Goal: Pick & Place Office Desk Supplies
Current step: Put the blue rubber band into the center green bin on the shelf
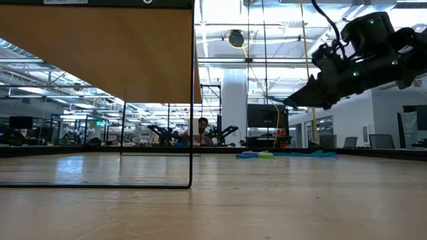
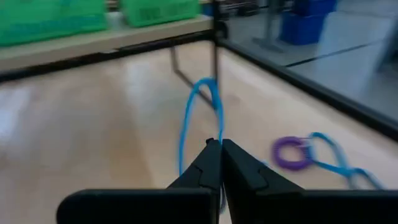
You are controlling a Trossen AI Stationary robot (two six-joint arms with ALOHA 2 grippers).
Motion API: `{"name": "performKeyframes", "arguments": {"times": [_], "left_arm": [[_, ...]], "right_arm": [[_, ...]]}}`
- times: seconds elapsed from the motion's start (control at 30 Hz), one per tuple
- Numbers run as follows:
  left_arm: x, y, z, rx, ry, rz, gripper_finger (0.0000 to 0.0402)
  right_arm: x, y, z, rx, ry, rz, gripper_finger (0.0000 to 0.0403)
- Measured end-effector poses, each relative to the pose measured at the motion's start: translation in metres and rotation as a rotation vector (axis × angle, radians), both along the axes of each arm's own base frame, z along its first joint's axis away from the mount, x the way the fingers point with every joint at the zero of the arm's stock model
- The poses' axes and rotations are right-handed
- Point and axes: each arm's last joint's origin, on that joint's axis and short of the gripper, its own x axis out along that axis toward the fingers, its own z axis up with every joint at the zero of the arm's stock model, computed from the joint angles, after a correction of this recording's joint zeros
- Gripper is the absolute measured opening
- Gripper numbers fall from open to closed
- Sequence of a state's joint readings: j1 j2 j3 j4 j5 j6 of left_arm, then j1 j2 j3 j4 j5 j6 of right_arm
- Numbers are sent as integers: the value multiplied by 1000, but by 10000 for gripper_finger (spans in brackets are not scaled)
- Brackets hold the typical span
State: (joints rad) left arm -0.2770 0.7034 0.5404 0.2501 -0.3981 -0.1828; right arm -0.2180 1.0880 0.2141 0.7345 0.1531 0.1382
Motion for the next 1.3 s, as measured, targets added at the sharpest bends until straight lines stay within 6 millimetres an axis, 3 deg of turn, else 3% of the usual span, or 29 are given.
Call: {"name": "performKeyframes", "arguments": {"times": [0.13,0.47,0.93,1.1,1.3], "left_arm": [[8,0,-6,9,41,20,280],[46,3,-17,-3,-3,61,280],[134,3,-4,57,76,-39,280],[165,9,-8,54,110,-24,280],[195,8,-9,60,116,-132,280]], "right_arm": [[-1,-2,1,-4,-6,-46,1],[5,10,26,-34,-264,148,0],[5,34,48,-116,-473,271,0],[12,44,60,-144,-505,318,0],[25,52,68,-199,-489,353,0]]}}
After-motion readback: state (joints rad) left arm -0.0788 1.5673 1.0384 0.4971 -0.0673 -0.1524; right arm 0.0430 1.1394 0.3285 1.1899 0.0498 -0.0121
